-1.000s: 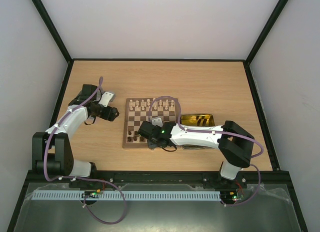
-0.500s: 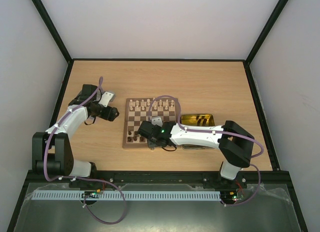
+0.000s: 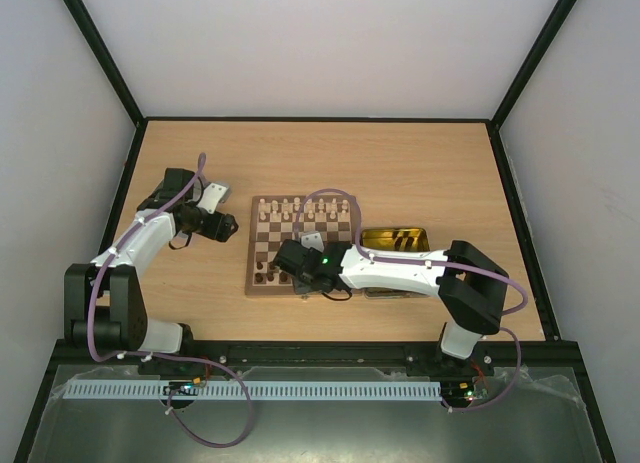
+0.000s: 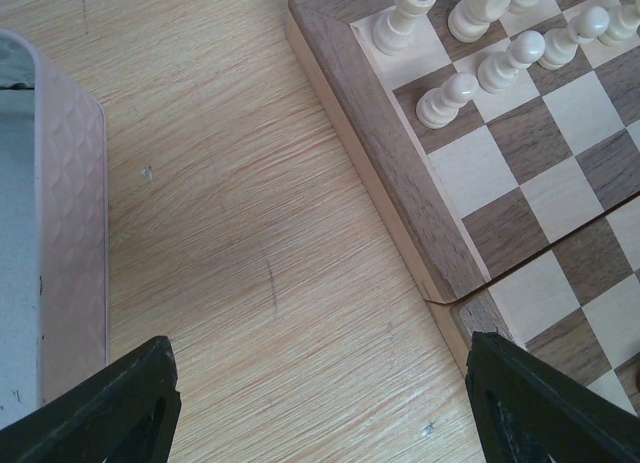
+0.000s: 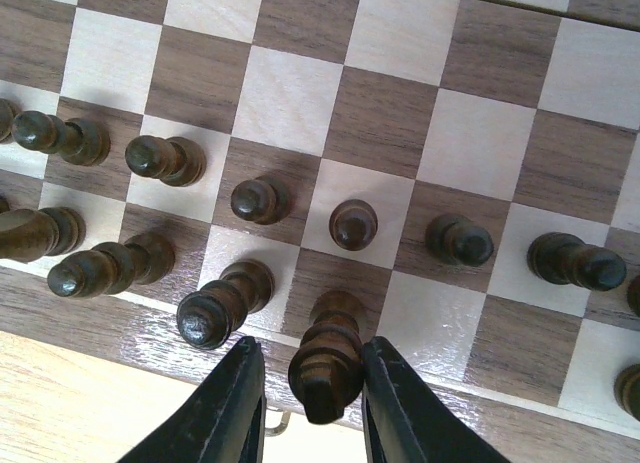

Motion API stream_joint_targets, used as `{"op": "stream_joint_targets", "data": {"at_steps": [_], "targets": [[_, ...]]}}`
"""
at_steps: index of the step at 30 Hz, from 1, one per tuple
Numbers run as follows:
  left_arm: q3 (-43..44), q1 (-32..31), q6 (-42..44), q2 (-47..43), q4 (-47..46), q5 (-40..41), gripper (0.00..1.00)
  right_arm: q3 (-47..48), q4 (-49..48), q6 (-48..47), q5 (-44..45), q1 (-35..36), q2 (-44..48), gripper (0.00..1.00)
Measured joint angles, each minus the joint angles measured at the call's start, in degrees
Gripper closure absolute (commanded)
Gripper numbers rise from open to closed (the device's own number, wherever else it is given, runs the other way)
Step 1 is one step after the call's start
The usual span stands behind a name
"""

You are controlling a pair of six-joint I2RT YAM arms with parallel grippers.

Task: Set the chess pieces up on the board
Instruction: Place the chess piece on the chessboard.

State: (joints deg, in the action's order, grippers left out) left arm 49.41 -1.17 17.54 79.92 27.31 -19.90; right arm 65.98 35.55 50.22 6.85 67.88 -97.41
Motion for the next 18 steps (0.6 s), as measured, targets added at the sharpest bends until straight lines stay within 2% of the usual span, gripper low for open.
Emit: {"op": "stream_joint_targets", "data": {"at_steps": [18], "targets": [[0.0, 0.24, 0.0, 0.0, 0.0, 0.0, 0.21, 0.04, -0.37, 0.17, -0.22, 0.0, -0.15, 0.8]]}}
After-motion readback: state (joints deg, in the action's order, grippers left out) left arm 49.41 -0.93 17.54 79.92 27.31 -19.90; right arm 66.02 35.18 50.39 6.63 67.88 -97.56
